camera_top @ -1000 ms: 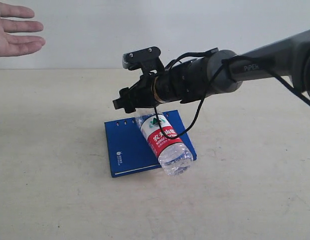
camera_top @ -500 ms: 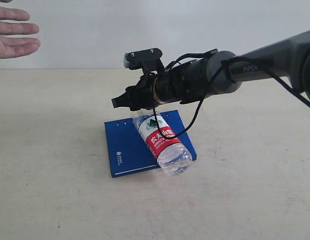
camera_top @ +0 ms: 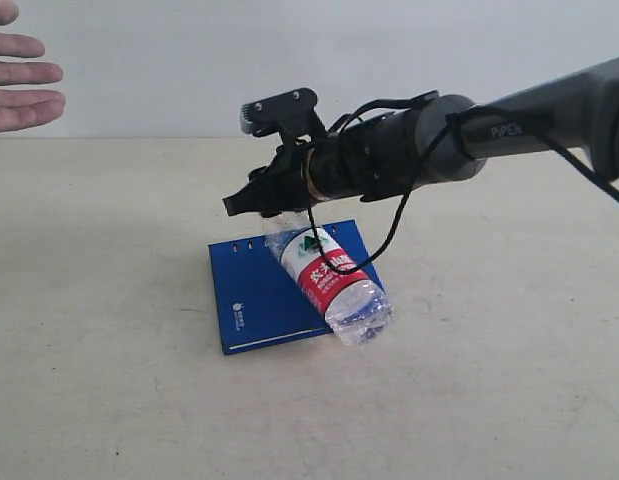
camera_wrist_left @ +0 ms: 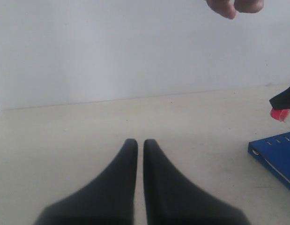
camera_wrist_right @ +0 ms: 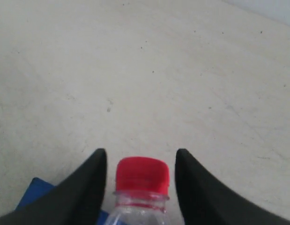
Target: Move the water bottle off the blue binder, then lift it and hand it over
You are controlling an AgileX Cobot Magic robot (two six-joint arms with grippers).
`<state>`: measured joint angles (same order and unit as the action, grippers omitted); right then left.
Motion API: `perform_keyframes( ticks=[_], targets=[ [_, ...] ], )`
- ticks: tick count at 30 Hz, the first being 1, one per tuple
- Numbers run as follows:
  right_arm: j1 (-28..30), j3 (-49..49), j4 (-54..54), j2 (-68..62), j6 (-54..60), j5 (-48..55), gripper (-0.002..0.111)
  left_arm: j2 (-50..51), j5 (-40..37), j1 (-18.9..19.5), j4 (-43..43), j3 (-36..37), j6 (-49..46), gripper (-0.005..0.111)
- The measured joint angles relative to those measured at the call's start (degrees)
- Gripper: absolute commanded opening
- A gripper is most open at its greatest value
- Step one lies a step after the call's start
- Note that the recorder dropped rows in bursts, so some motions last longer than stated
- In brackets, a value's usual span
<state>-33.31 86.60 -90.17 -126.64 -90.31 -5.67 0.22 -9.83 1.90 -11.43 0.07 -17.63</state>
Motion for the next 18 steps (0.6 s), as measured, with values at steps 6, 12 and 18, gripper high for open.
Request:
perform_keyframes(
  ticks=[6,12,18],
  targets=[
    [0.0,0.0,-0.6,5.8,1.8,3.3,0.062,0.0,0.0,0.0,0.0,0.0,0.0,0.004],
    [0.0,0.0,-8.1,6.5,-10.6,-5.9,0.062,0.0,0.0,0.0,0.0,0.0,0.0,0.004],
    [0.0,0.0,-9.6,9.2,-11.0,-13.9,0.062,0.0,0.0,0.0,0.0,0.0,0.0,0.004]
  ],
)
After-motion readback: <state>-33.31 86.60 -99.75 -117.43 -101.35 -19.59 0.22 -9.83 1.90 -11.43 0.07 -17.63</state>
